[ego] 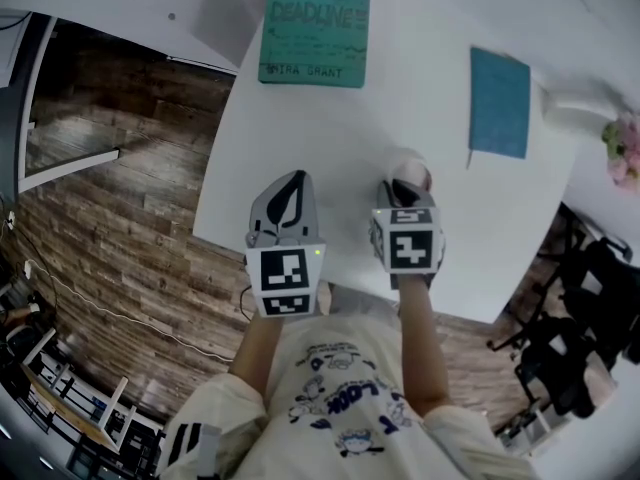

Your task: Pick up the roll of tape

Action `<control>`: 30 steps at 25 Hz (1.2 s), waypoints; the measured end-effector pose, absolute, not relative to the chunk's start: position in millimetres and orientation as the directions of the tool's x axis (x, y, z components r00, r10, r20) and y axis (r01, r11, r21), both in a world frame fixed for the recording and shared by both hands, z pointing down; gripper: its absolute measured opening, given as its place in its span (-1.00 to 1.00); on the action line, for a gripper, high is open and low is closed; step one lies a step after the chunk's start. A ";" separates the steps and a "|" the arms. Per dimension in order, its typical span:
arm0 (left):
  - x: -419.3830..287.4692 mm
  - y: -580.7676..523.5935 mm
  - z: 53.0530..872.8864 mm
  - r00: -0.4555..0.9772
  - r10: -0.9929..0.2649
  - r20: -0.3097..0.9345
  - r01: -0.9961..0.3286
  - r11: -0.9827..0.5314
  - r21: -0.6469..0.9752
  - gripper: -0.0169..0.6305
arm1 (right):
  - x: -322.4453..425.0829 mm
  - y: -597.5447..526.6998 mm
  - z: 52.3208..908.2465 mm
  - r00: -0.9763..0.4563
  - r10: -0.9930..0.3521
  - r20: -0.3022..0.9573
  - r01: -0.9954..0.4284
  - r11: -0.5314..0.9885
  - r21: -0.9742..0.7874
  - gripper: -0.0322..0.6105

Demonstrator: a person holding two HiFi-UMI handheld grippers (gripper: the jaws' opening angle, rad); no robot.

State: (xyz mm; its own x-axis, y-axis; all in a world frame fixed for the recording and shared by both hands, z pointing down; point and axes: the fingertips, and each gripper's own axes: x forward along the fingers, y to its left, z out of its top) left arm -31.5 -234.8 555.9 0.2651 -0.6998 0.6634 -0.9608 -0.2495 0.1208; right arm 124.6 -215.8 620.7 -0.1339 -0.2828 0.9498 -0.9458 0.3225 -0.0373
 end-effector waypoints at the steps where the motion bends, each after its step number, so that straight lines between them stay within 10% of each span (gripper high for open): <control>1: -31.9 -234.7 555.6 0.264 -0.701 0.662 -0.961 -0.248 0.121 -0.94 | 124.6 -216.0 620.7 -0.131 -0.288 0.949 -0.945 0.325 -0.032 -0.79; 30: -38.5 -261.8 370.8 0.297 -0.907 0.300 -0.954 -0.298 0.043 -0.94 | 140.9 -255.3 416.2 -0.112 -0.824 0.555 -0.980 0.184 0.075 -0.79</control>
